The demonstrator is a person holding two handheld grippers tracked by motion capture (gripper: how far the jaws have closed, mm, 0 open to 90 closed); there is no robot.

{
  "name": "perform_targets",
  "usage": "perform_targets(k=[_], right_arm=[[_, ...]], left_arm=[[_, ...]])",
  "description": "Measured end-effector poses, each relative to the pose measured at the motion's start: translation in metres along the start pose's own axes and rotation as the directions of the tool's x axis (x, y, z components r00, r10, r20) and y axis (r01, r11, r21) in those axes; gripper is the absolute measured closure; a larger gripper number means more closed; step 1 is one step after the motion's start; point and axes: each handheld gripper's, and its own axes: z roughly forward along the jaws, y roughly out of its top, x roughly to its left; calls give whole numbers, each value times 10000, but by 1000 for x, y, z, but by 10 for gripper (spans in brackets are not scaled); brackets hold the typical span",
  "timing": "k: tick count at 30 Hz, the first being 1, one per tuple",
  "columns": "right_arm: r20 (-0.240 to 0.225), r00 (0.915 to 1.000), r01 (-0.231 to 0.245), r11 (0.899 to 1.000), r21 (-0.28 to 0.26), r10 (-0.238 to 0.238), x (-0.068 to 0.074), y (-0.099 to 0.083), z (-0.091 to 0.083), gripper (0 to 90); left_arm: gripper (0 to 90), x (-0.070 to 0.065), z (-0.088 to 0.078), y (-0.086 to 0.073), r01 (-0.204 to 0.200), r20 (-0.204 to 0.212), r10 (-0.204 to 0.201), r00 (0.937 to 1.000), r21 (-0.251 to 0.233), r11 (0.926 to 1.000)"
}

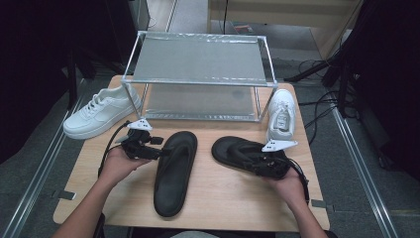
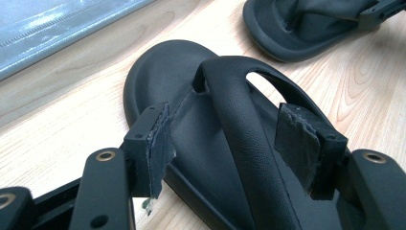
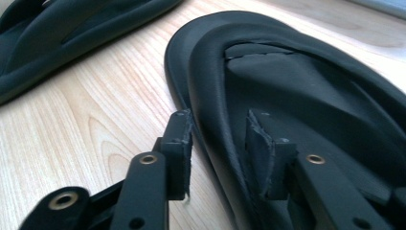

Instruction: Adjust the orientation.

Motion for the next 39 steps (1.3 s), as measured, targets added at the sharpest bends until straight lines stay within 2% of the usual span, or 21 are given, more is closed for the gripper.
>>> perform_targets(k=[3,7,10,13,16,19,22,28,32,35,39], right_arm=[[-37,9997,232,9996,178,-231,1,2,4,698],[-42,9999,152,9997,203,-152,1,2,5,725],[-109,9999,46,9997,227,-44,3,5,4,802],[-30,10000,65,10000,35,-65,9,11,1,806],[-115,9991,-414,9990,-175,412,13,16,-2,806],[29,9988,-497,9986,-169,497,21,22,1,809],[252,9984,-507,9986,-156,511,31,30,6,806],[412,9973,-607,9981,-51,608,51,42,21,802],[635,9956,-699,9975,131,690,54,45,35,802],[584,9945,-883,9957,273,866,52,47,45,805],[766,9942,-790,9961,403,757,55,49,55,805]], left_arm=[[376,0,0,0,12,0,-12,10000,-12,10000],[376,1,0,0,7,-30,-8,10000,-15,10000],[376,1,-1,0,49,-65,-49,10000,-55,10000],[381,0,-3,0,-19,-69,18,10000,-173,9998],[383,0,-4,0,-21,-114,18,9999,-270,9996],[383,0,-4,0,2,-117,-5,9999,-215,9998],[383,1,-4,0,-2,-105,-1,9999,-247,9997],[383,0,-3,0,-3,-85,2,10000,-199,9998],[385,0,-3,0,-24,-86,23,10000,-167,9999],[388,1,-2,-1,6,-120,-7,9999,-132,9999],[407,2,-2,-2,40,-73,-41,10000,-80,10000]])
